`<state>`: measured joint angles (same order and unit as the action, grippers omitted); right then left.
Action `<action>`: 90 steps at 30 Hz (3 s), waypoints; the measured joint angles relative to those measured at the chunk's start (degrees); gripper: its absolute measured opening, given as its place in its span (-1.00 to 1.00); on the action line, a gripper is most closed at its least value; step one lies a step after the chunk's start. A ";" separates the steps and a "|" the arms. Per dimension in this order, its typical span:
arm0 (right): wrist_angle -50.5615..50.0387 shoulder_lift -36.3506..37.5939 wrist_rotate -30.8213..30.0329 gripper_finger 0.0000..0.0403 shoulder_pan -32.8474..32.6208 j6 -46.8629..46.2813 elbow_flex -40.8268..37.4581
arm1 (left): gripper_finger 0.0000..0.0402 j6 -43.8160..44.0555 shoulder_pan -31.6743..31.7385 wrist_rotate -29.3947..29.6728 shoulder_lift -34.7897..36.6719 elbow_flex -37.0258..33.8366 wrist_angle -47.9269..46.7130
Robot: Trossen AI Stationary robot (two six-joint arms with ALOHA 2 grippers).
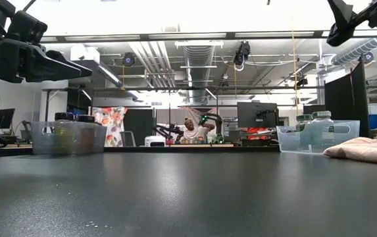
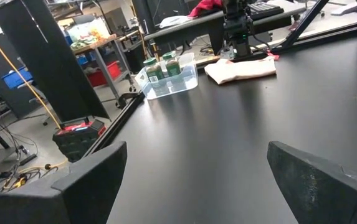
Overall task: Sort spices by type
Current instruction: Return to Home Position
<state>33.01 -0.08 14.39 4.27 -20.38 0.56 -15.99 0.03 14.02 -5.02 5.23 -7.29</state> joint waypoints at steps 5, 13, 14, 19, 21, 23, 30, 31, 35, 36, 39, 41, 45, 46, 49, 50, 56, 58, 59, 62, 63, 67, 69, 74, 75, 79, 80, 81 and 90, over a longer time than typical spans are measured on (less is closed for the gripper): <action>-5.00 -0.17 2.53 0.54 0.24 3.99 0.00 | 0.85 0.00 0.00 -0.02 0.00 0.00 0.01; -16.86 -5.35 2.56 0.63 0.24 3.87 0.02 | 0.85 0.02 0.00 -0.02 -0.25 0.02 0.45; -18.14 -5.82 2.56 0.64 0.24 3.88 0.02 | 0.85 0.02 0.01 0.00 -0.35 0.02 0.57; -23.79 -7.86 2.56 0.69 0.24 3.87 0.02 | 0.85 0.00 0.00 0.00 -0.52 0.02 0.52; -25.48 -8.54 2.56 0.71 0.24 3.88 0.02 | 0.85 0.00 0.00 -0.02 -0.52 0.02 0.50; -26.80 -9.17 2.56 0.71 0.24 3.87 0.02 | 0.85 0.02 0.02 -0.01 -0.52 0.02 0.49; -27.77 -10.71 2.56 0.68 0.24 3.87 0.02 | 0.85 0.02 0.02 0.00 -0.63 0.02 0.44; -27.98 -10.81 2.56 0.67 0.24 3.89 0.02 | 0.85 0.02 0.02 0.00 -0.63 0.02 0.45; -28.15 -10.90 2.56 0.64 0.24 3.89 0.02 | 0.85 0.01 0.02 -0.01 -0.63 0.02 0.44; -28.12 -10.90 2.55 0.63 0.24 3.89 0.02 | 0.85 0.01 0.01 -0.01 -0.63 0.02 0.44; -28.15 -10.92 2.54 0.61 0.24 3.89 0.02 | 0.85 0.02 0.02 0.00 -0.63 0.02 0.45; -28.15 -10.90 2.56 0.60 0.24 3.89 0.02 | 0.85 0.02 0.02 0.00 -0.63 0.02 0.46; -28.15 -10.90 2.56 0.58 0.24 3.89 0.02 | 0.85 0.02 0.02 0.00 -0.63 0.02 0.46; -28.15 -10.90 2.56 0.57 0.24 3.89 0.02 | 0.85 0.01 0.00 0.00 -0.63 0.02 0.44; -28.15 -10.90 2.56 0.56 0.24 3.89 0.02 | 0.85 0.02 0.02 0.00 -0.63 0.02 0.46; -28.15 -10.90 2.56 0.57 0.24 3.89 0.02 | 0.85 0.02 0.02 -0.02 -0.63 0.02 0.46; -28.15 -10.90 2.56 0.62 0.24 3.89 0.02 | 0.85 0.02 0.01 0.00 -0.63 0.02 0.46; -28.15 -10.90 2.56 0.64 0.24 3.89 0.02 | 0.85 0.01 0.01 0.00 -0.63 0.02 0.45; -28.15 -10.90 2.56 0.65 0.24 3.89 0.02 | 0.85 0.01 0.00 -0.01 -0.63 0.02 0.46; -28.15 -10.90 2.55 0.69 0.24 3.89 0.02 | 0.85 0.02 0.00 -0.02 -0.63 0.02 0.46; -28.15 -10.90 2.56 0.70 0.24 3.89 0.02 | 0.85 0.02 0.02 0.00 -0.63 0.02 0.46; -28.15 -10.90 2.56 0.72 0.24 3.89 0.02 | 0.85 0.01 0.01 0.00 -0.63 0.02 0.46; -28.15 -10.90 2.55 0.71 0.24 3.89 0.02 | 0.85 0.02 0.02 0.00 -0.63 0.02 0.46; -27.79 -12.97 2.10 0.67 1.13 3.91 0.02 | 0.85 0.02 0.01 0.00 -0.65 0.02 0.46; -28.55 -13.31 1.99 0.66 1.14 3.89 0.02 | 0.85 0.01 0.01 -0.01 -0.64 0.02 0.47; -28.42 -14.97 2.08 0.63 1.11 3.90 0.02 | 0.85 0.02 0.02 -0.02 -0.74 0.02 0.52; -28.38 -15.22 2.09 0.62 1.14 3.91 0.02 | 0.85 0.02 0.00 0.00 -0.74 0.02 0.60; -28.32 -15.53 2.10 0.62 1.11 3.91 0.02 | 0.85 0.00 0.02 0.00 -0.79 0.02 0.63; -28.50 -12.59 2.10 0.58 1.01 3.90 0.02 | 0.85 0.00 0.02 0.00 -0.92 0.02 0.64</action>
<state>4.51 -12.67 16.49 5.28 -16.48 0.58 -15.99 0.05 14.02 -5.93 5.26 -6.65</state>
